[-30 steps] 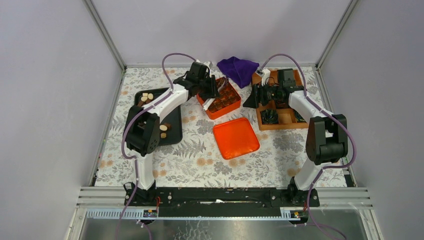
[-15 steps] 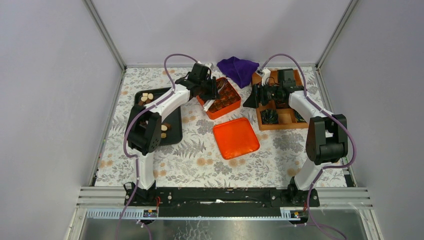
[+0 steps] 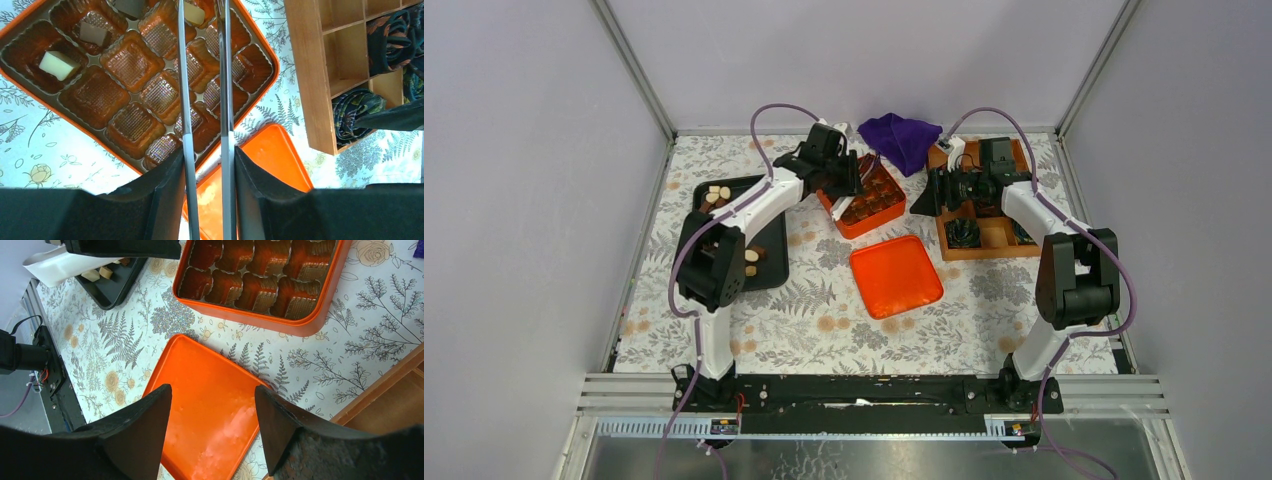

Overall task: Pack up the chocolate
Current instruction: Place the fake chocolate in the packing box.

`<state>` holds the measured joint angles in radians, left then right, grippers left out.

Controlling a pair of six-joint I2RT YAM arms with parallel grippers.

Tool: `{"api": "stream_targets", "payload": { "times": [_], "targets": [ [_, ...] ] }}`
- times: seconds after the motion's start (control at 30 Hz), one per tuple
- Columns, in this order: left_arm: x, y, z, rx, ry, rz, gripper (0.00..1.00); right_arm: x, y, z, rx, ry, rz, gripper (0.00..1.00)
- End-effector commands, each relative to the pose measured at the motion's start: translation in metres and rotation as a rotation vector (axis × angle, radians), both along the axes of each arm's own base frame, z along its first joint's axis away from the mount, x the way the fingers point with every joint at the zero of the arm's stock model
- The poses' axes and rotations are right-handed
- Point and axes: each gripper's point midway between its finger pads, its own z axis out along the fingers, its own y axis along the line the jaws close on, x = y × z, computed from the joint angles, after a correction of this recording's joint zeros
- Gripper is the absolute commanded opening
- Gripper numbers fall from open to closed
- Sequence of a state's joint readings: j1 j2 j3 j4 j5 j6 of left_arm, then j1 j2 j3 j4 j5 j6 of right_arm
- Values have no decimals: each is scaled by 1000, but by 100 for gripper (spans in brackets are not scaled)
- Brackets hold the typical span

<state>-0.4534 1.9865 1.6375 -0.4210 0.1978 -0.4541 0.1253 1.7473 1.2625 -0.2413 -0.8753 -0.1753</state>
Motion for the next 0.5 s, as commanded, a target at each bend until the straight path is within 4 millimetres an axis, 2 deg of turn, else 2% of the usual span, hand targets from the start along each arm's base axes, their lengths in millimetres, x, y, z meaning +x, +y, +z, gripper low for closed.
{"api": "stream_targets", "payload": {
  "times": [0.0, 0.07, 0.2, 0.47],
  "targets": [
    [4, 2, 60, -31, -165, 3, 41, 3, 0, 21, 20, -64, 3, 69],
    [-3, 6, 76, -43, -205, 6, 40, 3, 1, 21, 22, -63, 4, 69],
    [-19, 20, 93, -43, -266, 19, 39, 2, 1, 21, 26, -61, 7, 69],
    [-63, 64, 102, 24, -334, 88, 39, 0, 3, 20, 40, -52, 20, 69]
  ]
}}
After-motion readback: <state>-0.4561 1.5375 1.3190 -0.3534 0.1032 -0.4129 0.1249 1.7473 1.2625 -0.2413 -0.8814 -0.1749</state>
